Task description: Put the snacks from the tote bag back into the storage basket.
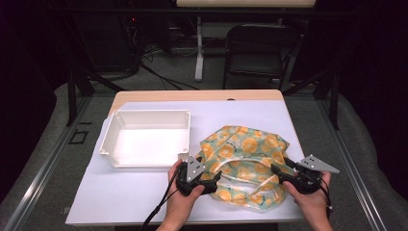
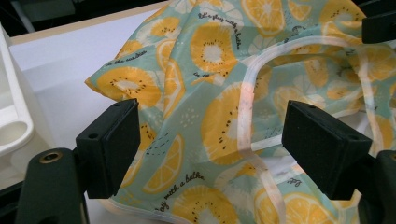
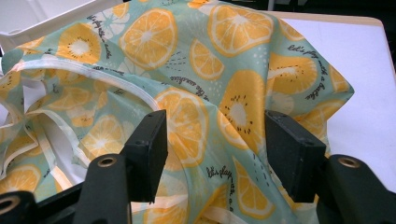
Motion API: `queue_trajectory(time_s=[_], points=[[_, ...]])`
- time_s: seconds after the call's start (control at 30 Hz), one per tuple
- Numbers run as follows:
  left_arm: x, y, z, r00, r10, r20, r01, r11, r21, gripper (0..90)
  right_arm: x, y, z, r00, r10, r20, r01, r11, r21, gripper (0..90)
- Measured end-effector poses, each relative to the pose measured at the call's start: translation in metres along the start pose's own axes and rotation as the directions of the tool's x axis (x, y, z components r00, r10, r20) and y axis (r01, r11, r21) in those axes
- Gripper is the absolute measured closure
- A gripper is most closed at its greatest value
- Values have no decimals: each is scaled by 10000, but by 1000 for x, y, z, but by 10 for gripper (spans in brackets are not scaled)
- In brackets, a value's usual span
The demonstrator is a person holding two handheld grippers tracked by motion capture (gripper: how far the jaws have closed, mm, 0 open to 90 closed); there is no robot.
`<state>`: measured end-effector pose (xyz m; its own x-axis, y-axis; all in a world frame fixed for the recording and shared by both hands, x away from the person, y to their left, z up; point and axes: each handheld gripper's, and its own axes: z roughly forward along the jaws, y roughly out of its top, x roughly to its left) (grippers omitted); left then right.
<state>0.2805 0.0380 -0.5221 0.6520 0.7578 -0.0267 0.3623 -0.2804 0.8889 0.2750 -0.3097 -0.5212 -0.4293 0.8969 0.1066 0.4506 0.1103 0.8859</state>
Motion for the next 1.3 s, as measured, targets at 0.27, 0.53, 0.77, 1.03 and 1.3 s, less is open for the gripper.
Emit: queue_trajectory(time_s=[0.27,0.53,0.77,1.03,1.3], points=[[1,-3,8,10000,-99,6,99,9998,198,176,0,0,0,10000,-61,-45,61,10000,53,418],[-1,-5,15,9999,-90,-99,95,9988,470,176,1,-2,0,9998,-107,-160,108,9999,46,376],[0,-5,16,9999,-169,5,169,9986,498,235,1,-3,1,9997,-178,-156,181,9997,170,373],[-1,-5,15,9995,-144,277,132,9990,438,467,2,-3,2,9992,-152,-370,159,9997,188,416],[-1,-5,15,9973,-291,682,263,9988,405,693,1,-3,1,9975,-220,-672,232,9996,174,539]])
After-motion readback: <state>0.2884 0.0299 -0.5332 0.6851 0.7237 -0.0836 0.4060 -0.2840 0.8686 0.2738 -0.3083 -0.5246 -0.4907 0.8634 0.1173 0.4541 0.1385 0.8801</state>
